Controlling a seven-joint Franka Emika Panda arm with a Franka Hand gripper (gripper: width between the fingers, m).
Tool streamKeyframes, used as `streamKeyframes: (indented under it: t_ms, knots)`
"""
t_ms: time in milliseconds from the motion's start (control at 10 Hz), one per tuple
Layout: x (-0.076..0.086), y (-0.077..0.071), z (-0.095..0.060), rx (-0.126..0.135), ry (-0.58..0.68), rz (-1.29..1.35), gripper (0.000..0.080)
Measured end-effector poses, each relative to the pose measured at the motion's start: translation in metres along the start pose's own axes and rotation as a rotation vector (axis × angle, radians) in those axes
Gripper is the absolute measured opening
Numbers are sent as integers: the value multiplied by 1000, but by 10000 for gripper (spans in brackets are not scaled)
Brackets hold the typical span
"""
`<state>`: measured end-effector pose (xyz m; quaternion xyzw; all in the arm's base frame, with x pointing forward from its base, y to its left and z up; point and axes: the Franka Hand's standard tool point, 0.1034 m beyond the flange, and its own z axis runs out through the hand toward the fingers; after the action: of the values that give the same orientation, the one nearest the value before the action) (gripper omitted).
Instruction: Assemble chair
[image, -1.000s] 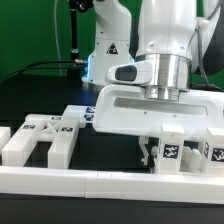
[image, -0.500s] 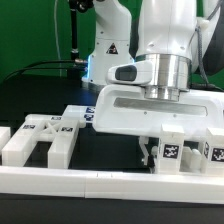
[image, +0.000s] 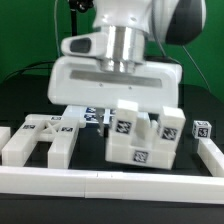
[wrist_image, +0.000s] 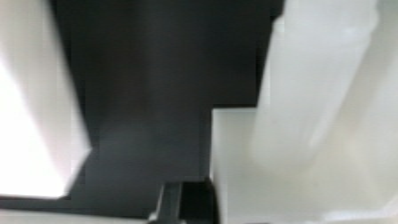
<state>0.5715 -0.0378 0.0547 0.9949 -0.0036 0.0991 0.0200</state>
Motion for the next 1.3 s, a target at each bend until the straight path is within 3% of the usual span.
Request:
streamKeyframes:
  t_ms: [100, 200, 400, 500, 700, 900, 1100, 1300]
  knots:
    - [-5, -8, -6, 32, -122, 19, 37]
    - [0, -9, -5, 40, -152, 15, 37]
    - [-8, -16, -3, 69, -316, 20, 37]
    - [-13, -18, 3, 67, -400, 9, 37]
    - [-17, -11, -20, 109, -633, -3, 37]
    - [-23, -8, -35, 95, -794, -8, 37]
    - [-26, -8, -29, 97, -924, -12, 37]
    - [-28, -4, -23, 98, -945, -7, 37]
